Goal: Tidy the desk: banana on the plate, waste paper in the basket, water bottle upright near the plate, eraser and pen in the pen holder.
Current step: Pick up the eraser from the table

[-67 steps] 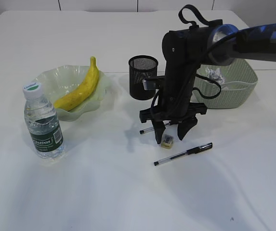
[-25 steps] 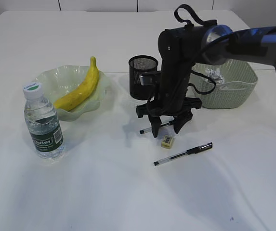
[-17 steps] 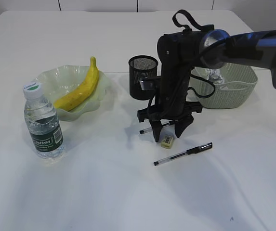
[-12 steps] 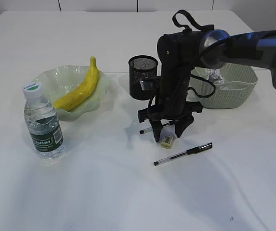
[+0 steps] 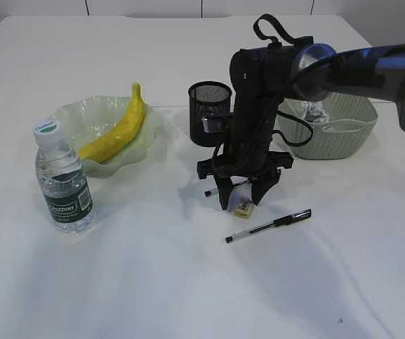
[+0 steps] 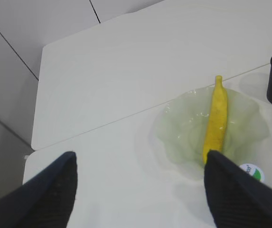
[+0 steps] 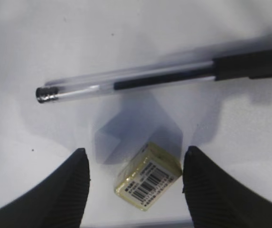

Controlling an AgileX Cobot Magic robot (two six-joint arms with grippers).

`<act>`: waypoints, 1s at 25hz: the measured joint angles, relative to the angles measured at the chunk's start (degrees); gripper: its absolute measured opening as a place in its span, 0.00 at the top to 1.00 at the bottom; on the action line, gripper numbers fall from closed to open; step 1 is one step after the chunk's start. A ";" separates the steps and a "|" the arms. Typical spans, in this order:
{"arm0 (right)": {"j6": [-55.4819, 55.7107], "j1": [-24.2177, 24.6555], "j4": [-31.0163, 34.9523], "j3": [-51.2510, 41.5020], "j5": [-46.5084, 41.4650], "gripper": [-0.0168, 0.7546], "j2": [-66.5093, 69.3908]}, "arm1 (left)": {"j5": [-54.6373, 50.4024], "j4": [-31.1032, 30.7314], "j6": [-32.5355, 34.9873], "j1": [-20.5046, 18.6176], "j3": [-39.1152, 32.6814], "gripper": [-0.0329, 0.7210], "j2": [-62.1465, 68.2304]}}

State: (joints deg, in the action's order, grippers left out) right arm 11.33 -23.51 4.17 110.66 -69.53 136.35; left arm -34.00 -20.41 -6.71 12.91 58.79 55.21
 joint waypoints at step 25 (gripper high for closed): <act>-0.23 0.00 1.57 0.00 0.00 0.40 0.00 | 0.00 -0.33 0.00 0.00 0.00 0.17 0.00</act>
State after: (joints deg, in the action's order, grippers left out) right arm 11.10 -23.52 5.73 110.66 -69.53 136.35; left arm -34.00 -20.74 -6.71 12.91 58.79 55.21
